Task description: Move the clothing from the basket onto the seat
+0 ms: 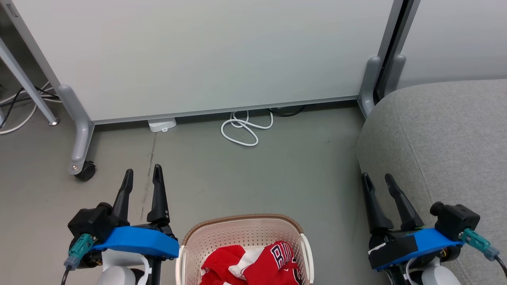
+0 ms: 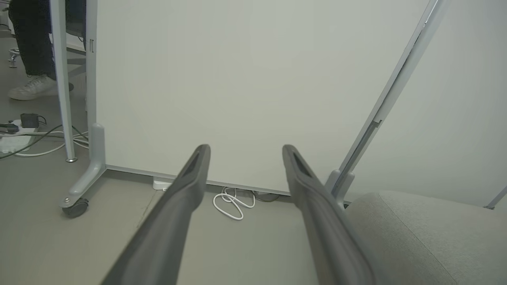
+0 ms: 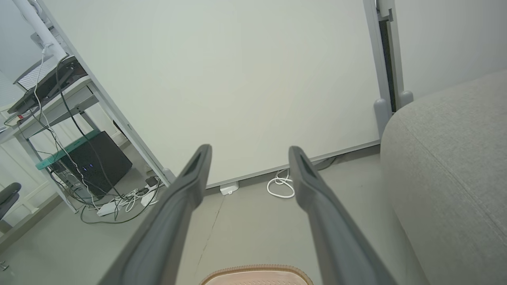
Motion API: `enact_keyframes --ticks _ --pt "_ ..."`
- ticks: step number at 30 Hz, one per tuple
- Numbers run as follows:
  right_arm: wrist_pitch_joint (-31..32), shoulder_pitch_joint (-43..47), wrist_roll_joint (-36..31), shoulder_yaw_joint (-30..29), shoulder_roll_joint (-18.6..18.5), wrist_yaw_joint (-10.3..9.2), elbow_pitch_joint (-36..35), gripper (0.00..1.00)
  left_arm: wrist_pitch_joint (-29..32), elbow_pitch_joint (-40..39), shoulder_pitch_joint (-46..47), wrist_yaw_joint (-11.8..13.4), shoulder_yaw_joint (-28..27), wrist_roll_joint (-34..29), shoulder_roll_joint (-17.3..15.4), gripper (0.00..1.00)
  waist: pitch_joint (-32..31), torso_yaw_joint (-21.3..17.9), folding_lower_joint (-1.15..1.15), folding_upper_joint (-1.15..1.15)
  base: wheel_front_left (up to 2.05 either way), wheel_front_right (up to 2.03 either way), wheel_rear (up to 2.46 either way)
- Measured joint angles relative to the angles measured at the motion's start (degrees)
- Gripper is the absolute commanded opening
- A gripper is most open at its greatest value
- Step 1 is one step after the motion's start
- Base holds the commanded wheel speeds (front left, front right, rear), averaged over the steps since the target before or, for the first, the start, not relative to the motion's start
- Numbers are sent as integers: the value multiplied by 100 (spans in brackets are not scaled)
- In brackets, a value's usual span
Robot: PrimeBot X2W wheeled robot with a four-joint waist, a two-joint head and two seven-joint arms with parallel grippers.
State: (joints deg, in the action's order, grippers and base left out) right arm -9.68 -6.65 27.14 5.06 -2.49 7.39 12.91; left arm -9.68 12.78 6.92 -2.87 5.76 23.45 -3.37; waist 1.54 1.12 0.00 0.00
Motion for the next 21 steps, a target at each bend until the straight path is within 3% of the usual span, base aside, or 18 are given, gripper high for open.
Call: enact_keyframes --ticks 21 --pt "-256 -53 -1038 156 -12 1 2 100 -260 108 93 34 162 -1045 -19 100 56 41 0 0 0 0 0"
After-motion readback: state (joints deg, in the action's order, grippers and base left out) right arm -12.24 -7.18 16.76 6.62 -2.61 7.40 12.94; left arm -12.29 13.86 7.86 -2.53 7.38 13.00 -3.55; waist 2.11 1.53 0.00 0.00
